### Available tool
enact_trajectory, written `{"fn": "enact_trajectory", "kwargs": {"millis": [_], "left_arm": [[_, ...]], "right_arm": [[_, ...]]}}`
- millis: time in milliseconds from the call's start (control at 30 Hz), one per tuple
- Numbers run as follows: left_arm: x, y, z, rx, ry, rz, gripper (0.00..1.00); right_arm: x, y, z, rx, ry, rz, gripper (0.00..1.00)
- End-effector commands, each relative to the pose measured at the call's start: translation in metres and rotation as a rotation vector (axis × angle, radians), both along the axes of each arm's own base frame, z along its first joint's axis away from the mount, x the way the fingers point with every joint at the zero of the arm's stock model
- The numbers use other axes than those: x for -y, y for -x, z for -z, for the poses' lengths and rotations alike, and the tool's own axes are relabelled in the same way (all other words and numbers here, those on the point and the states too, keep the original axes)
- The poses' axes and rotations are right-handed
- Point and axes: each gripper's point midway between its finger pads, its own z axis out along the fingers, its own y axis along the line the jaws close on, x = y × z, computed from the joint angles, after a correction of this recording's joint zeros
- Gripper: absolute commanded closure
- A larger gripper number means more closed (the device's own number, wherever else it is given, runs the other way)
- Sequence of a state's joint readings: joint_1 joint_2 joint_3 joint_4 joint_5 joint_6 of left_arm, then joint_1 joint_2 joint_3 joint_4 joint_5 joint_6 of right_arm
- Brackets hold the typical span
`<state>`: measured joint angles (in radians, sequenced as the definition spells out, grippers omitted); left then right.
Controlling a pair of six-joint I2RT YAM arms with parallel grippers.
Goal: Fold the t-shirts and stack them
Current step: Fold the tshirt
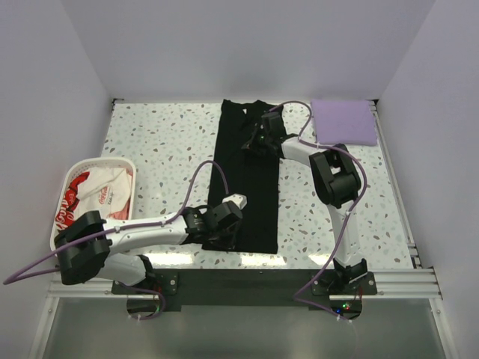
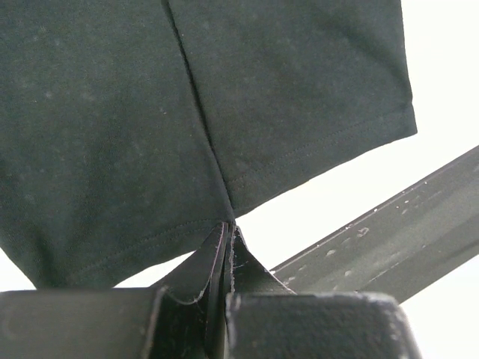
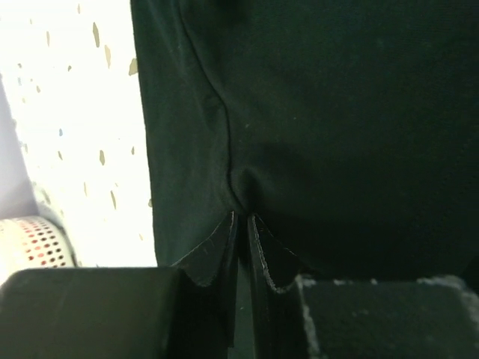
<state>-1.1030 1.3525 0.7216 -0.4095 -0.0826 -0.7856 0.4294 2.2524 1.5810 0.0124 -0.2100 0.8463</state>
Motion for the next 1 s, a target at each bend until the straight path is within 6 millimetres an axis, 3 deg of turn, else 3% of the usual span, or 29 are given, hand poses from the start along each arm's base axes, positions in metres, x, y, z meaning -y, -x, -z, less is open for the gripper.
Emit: {"fn": "enact_trajectory", "kwargs": {"millis": [0, 267, 633, 667, 767, 867, 967], "left_arm": [[-0.002, 0.003, -0.006, 0.008, 0.023, -0.007, 1.00], [-0.008, 0.010, -0.005, -0.007, 0.034, 0.005, 1.00], [0.000, 0.012, -0.006, -0.012, 0.077, 0.029, 1.00], [0.001, 0.013, -0.005, -0.013, 0.079, 0.034, 0.98], [0.003, 0.011, -0.013, 0.006, 0.101, 0.039, 0.76], [0.003, 0.007, -0.022, 0.036, 0.114, 0.039, 0.63], [-0.003, -0.002, -0.035, 0.085, 0.114, -0.011, 0.53]], "right_arm": [[0.013, -0.013, -0.031, 0.073, 0.075, 0.014, 0.89], [0.030, -0.012, -0.028, 0.079, 0.199, 0.014, 0.90], [0.034, -0.010, -0.009, 0.041, 0.258, -0.018, 0.88], [0.034, -0.009, -0.010, 0.041, 0.261, -0.020, 0.87], [0.036, -0.008, -0.017, 0.048, 0.265, -0.024, 0.78], [0.036, -0.006, -0.032, 0.067, 0.268, -0.033, 0.61], [0.037, -0.001, -0.049, 0.079, 0.259, -0.045, 0.55]]}}
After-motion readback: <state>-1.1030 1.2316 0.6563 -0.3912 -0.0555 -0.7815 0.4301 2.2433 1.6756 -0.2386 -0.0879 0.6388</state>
